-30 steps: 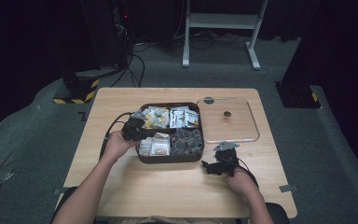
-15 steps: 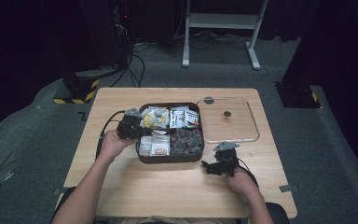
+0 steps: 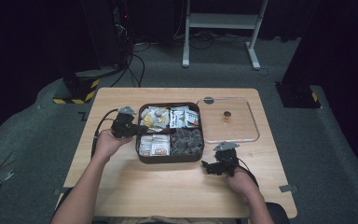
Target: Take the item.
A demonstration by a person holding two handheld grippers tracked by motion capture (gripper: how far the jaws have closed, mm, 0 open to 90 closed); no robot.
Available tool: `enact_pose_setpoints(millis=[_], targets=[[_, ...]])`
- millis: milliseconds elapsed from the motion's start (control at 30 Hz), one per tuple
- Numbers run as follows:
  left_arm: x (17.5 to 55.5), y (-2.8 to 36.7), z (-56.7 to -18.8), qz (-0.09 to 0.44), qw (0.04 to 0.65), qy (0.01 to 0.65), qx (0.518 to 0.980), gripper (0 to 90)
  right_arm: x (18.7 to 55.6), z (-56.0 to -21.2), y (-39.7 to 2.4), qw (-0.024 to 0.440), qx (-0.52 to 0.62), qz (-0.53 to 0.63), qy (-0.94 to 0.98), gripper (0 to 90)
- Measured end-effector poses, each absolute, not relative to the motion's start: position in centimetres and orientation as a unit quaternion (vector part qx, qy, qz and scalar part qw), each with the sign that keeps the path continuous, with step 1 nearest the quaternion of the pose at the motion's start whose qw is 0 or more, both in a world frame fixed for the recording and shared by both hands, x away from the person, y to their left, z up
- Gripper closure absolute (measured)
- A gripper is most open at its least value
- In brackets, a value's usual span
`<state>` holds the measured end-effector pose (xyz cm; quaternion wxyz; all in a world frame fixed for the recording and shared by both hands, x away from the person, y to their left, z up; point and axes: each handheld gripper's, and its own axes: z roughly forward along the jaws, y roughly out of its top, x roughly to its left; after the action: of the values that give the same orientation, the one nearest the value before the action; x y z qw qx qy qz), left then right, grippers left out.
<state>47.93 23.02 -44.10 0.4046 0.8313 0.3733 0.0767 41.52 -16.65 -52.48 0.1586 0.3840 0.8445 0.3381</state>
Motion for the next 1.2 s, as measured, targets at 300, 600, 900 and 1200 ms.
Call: enact_pose_setpoints(millis=[300, 600, 900, 1200], targets=[[47.6, 24.8, -43.5, 0.086, 0.415, 0.389, 0.818, 89.0, 41.5, -52.5, -16.6, 0.159, 0.383, 0.338, 0.845, 8.0], [47.3, 26.9, -43.1, 0.099, 0.418, 0.408, 0.805, 89.0, 41.6, -52.5, -16.6, 0.157, 0.383, 0.338, 0.845, 7.8], [47.1, 28.7, -42.9, 0.112, 0.416, 0.426, 0.795, 89.0, 41.6, -52.5, -16.6, 0.157, 0.382, 0.338, 0.845, 7.8], [47.0, 30.3, -42.9, 0.124, 0.411, 0.444, 0.786, 89.0, 41.6, -52.5, -16.6, 0.157, 0.382, 0.338, 0.845, 7.8]])
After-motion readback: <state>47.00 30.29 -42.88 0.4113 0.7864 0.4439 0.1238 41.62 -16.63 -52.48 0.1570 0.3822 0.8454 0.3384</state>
